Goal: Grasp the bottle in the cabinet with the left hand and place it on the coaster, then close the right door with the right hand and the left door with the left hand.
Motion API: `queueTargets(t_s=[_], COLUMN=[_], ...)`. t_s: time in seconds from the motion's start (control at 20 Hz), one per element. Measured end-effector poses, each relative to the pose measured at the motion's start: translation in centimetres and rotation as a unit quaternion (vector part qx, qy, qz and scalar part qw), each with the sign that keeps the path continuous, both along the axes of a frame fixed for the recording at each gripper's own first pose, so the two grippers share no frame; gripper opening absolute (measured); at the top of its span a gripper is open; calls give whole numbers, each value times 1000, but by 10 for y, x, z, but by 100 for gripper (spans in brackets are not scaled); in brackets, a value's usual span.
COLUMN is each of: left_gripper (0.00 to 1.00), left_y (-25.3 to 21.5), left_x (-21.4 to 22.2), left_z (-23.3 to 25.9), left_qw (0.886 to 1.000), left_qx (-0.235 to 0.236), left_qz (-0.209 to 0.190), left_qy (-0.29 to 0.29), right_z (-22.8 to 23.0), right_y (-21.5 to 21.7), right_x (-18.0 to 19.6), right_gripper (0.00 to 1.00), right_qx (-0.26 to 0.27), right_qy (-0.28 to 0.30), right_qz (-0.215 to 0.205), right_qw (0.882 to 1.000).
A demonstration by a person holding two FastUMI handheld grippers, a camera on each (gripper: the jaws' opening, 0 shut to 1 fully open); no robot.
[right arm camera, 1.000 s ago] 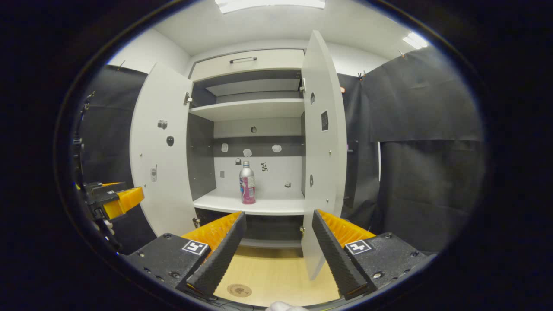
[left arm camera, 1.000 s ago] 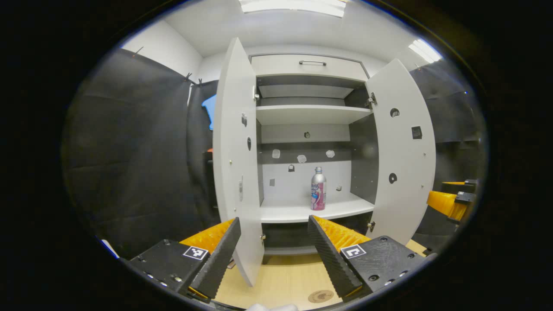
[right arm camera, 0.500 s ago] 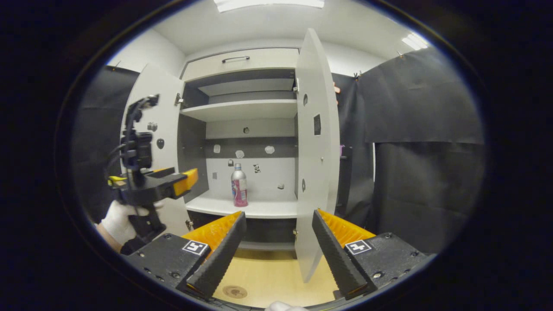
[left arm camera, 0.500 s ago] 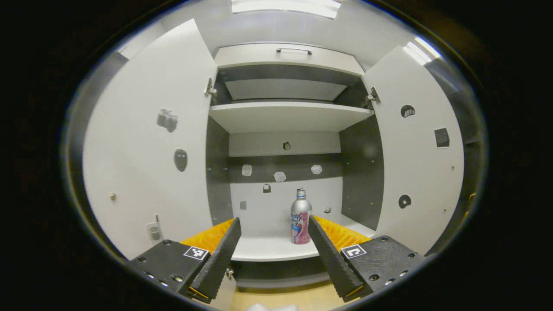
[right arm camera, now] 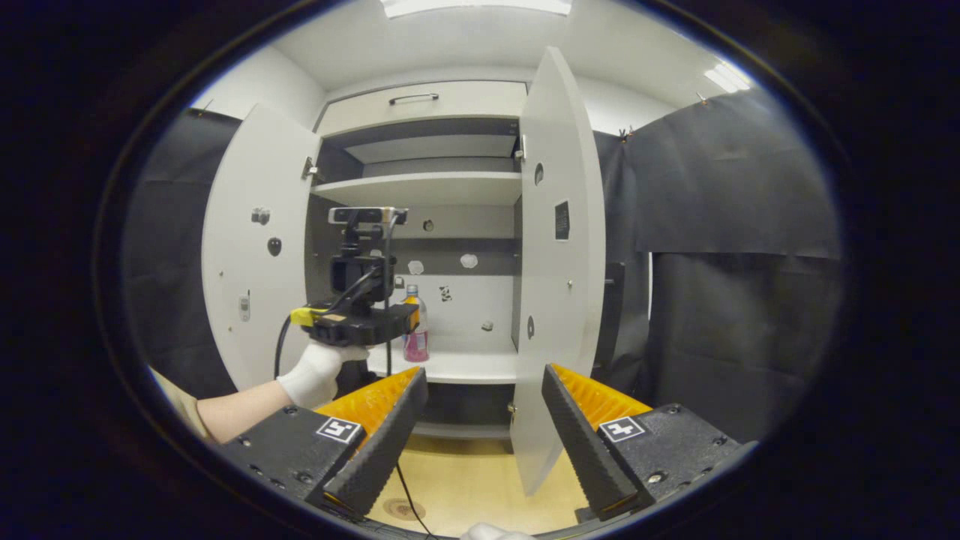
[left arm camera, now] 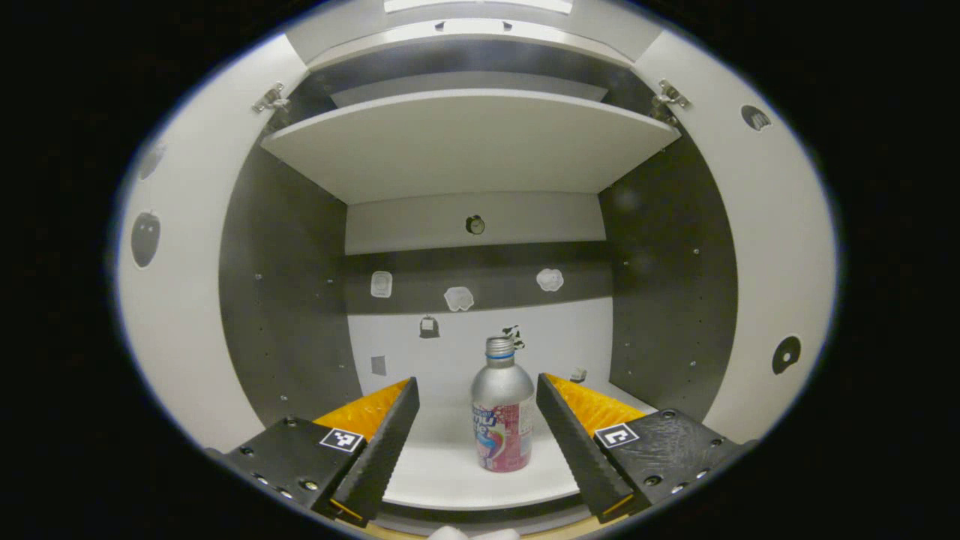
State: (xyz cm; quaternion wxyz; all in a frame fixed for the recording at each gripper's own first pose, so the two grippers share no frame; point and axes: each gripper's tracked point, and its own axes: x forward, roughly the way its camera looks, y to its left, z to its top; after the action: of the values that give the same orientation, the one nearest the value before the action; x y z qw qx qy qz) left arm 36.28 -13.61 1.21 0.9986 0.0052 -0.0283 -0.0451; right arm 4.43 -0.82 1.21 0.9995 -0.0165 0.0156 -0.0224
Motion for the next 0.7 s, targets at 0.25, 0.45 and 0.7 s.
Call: queueTargets(t_s=[0.25,0.45,0.7], left_gripper=[97,98,82], left_y=[-14,-21,-18], left_x=[36,58,69], left_z=[-27,-52,-57], left_qw=[1000,999,999], left_qx=[-6,3,11], left_qz=[2,4,14], left_qy=[23,48,44], right_z=[-11,-19,-17], right_y=[-8,-16,-24], right_x=[4,5,4], right_gripper=[100,100,100], right_qx=[-11,-17,-15], right_qy=[21,36,36], right_qz=[-14,-22,-28], right_qw=[1000,999,999])
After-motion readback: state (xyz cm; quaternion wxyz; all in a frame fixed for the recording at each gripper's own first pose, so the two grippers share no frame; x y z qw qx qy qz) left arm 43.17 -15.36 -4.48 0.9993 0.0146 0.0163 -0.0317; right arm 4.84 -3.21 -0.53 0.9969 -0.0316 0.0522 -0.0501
